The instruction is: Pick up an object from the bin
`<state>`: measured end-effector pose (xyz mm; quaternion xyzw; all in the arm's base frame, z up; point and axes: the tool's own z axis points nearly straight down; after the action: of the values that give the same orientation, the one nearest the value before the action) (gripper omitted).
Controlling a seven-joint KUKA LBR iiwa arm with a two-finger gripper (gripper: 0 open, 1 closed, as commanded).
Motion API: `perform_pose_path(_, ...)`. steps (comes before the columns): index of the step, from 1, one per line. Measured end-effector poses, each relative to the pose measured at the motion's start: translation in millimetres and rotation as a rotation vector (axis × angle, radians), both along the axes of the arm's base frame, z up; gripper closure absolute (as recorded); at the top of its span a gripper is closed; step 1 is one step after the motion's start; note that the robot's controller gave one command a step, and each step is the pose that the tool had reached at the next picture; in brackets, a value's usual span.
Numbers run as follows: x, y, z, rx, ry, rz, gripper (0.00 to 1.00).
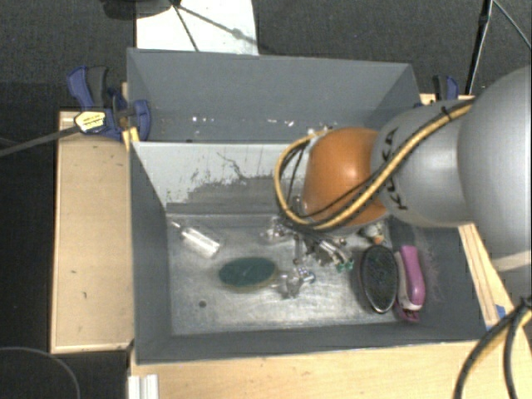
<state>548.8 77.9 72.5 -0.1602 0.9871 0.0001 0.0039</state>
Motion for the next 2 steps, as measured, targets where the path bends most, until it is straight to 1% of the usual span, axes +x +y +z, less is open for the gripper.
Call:
perform_pose_path(1,5.2,64.8,29.5,0.004,0.002,-0.089,0.00)
perform_pose_path(2,-4.5,57.9,32.4,0.000,0.008,-0.122,0.00)
